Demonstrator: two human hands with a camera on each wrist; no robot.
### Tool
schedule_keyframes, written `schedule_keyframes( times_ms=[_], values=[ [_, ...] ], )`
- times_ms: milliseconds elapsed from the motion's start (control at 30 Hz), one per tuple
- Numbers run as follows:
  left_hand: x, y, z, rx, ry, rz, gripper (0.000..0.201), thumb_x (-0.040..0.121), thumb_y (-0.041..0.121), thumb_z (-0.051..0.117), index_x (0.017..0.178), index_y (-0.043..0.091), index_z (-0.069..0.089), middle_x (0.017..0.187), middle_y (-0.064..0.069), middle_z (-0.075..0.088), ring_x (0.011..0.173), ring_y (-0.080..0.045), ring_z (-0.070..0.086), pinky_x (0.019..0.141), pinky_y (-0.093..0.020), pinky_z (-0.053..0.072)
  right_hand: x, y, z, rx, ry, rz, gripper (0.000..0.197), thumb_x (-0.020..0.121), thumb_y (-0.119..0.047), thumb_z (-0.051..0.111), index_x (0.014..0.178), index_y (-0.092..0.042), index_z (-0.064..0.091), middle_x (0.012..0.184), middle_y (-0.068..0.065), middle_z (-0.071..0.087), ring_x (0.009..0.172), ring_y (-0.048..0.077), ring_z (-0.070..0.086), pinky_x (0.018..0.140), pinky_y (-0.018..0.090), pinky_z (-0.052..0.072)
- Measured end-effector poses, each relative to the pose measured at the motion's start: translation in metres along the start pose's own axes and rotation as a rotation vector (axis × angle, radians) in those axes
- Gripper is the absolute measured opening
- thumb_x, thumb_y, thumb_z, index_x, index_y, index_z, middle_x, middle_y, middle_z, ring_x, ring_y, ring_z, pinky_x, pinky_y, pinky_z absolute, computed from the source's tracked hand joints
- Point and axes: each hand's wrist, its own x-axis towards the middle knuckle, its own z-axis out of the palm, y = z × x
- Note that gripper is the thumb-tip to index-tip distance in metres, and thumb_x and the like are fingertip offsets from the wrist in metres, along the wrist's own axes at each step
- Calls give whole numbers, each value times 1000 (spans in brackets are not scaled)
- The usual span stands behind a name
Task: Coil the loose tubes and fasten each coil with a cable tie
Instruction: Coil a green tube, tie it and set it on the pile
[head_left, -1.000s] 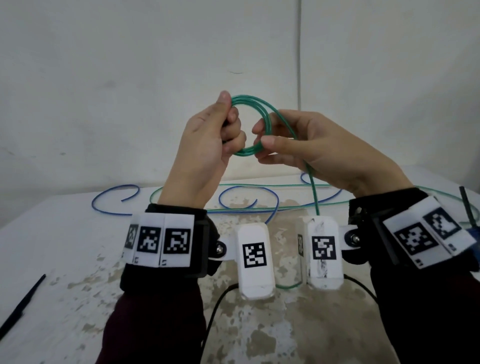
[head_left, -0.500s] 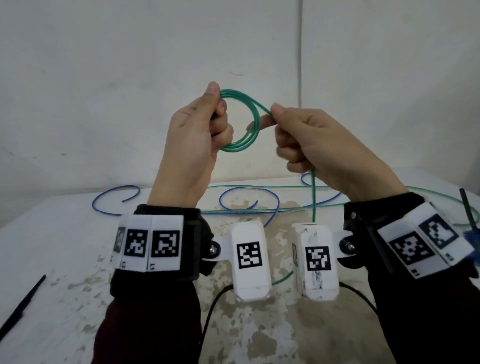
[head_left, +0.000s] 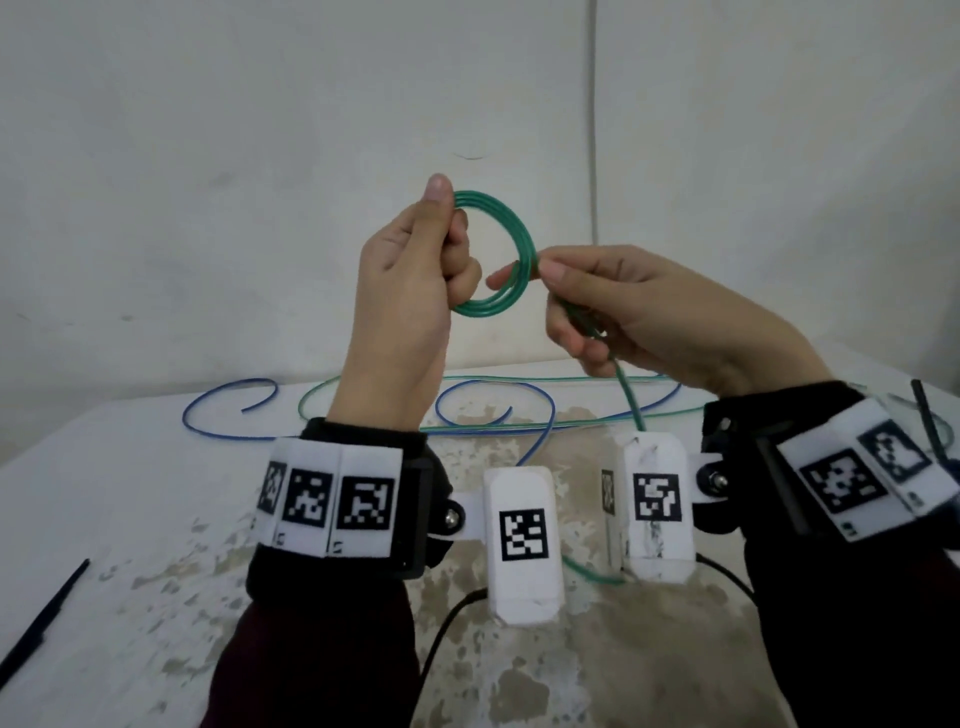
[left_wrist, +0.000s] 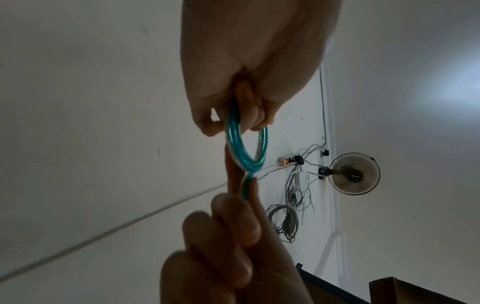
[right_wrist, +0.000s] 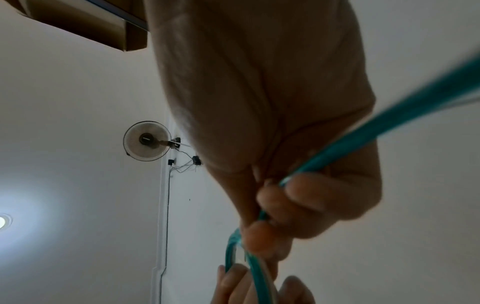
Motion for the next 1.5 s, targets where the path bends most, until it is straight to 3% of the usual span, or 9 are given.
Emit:
schedule_keyframes(
  times_ms=[133, 267, 367, 500, 600, 800, 967, 1233, 1500],
  values=[
    [-1, -5, 6, -48, 49, 26, 37, 104, 26, 32, 70, 14, 38, 53, 8, 23, 46, -9, 16, 72, -31, 31, 4, 0, 6, 127, 26, -26, 28, 102, -25, 36, 108, -16, 62, 66, 1, 47, 49, 10, 36, 44, 20, 35],
    [-1, -7, 10, -79, 26, -15, 38, 105, 27, 28, 70, 13, 36, 51, 7, 25, 44, -8, 19, 52, -19, 22, 7, 2, 9, 288, 43, -15, 27, 101, -28, 35, 91, -17, 58, 83, -1, 50, 63, 10, 48, 45, 18, 38],
    [0, -9, 8, -83, -4, -41, 38, 105, 25, 27, 71, 13, 36, 52, 5, 25, 43, -9, 23, 48, -16, 30, 11, 3, 10, 281, 105, -3, 30, 103, -26, 33, 85, -17, 55, 87, -2, 53, 67, 9, 50, 47, 17, 36],
    [2, -3, -6, -67, -206, -213, 36, 103, 23, 31, 70, 12, 39, 50, 4, 27, 41, -11, 32, 47, -19, 33, 9, 2, 6, 121, 138, 31, 32, 103, -27, 33, 79, -19, 53, 80, -6, 52, 59, 5, 41, 45, 14, 28],
    [1, 1, -17, 43, -317, -258, 36, 103, 24, 33, 70, 12, 42, 50, 7, 23, 41, -7, 23, 45, -17, 22, 6, 1, 6, -25, 135, 72, 34, 103, -30, 35, 79, -22, 58, 77, -10, 52, 58, 3, 38, 46, 11, 31],
    [1, 0, -19, 311, -271, -105, 34, 102, 22, 39, 71, 9, 42, 49, 10, 21, 43, -7, 16, 42, -15, 19, 6, -3, 1, -115, 299, 65, 27, 98, -29, 48, 99, -15, 72, 63, -7, 47, 47, 3, 35, 43, 12, 30],
    [-1, -4, -3, 264, -184, -8, 35, 103, 19, 39, 70, 8, 43, 46, 12, 24, 41, -6, 17, 42, -16, 20, 2, -2, -4, 33, 146, 126, 31, 98, -31, 45, 109, -14, 69, 73, -2, 51, 54, 6, 36, 39, 12, 29],
    [0, -16, 4, 75, -77, -27, 34, 103, 22, 36, 72, 10, 42, 49, 11, 27, 44, -6, 19, 45, -17, 21, 12, 4, 8, 23, 222, 45, 36, 103, -33, 35, 80, -19, 60, 85, -1, 53, 65, 8, 46, 49, 17, 36],
    [3, -9, 0, -50, -119, -160, 35, 103, 24, 35, 72, 10, 44, 49, 6, 28, 43, -10, 23, 51, -19, 25, 18, 8, 10, 254, 145, -22, 38, 104, -29, 29, 72, -18, 46, 68, -5, 53, 68, 9, 50, 70, 22, 43]
  ],
)
